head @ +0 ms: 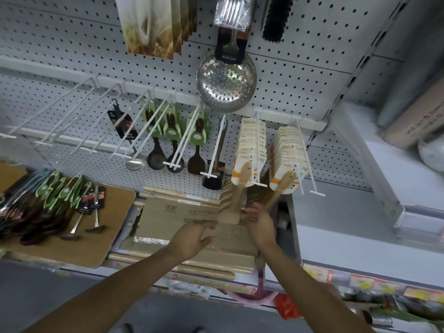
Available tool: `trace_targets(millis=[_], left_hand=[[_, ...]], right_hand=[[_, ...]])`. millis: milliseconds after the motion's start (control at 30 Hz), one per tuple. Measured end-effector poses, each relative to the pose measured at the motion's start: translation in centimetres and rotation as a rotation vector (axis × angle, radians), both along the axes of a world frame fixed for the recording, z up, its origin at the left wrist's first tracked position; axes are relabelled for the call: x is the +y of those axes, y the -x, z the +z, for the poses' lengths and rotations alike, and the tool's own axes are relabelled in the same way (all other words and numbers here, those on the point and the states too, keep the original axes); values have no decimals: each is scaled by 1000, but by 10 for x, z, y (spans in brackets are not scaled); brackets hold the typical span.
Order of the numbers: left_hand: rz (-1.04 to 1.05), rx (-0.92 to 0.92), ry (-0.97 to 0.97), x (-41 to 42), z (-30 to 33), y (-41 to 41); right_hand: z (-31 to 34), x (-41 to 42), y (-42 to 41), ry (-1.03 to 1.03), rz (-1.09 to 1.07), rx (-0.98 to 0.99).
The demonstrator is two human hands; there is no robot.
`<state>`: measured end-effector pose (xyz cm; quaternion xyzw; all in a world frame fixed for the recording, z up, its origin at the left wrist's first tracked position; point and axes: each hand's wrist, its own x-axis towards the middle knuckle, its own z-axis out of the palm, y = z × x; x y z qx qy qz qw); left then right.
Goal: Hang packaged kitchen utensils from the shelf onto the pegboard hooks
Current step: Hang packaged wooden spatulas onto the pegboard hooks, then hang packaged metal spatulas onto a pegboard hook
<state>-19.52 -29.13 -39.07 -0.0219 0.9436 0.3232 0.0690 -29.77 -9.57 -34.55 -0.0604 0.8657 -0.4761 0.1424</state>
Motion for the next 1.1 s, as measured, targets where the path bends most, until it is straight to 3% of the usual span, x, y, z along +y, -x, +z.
trace_targets(millis=[233, 433, 667, 1100], left_hand=[[-36, 205, 216, -91, 32, -49], [11, 281, 232, -176, 64, -106], [49, 373, 291, -273, 95, -187], [128, 393, 364, -434, 116, -320]], right_hand=[[10, -35, -35, -311, 455, 279], [37, -114, -70, -351, 705, 533], [58, -219, -132, -305, 849, 705], [69, -412, -250, -259, 967, 787]])
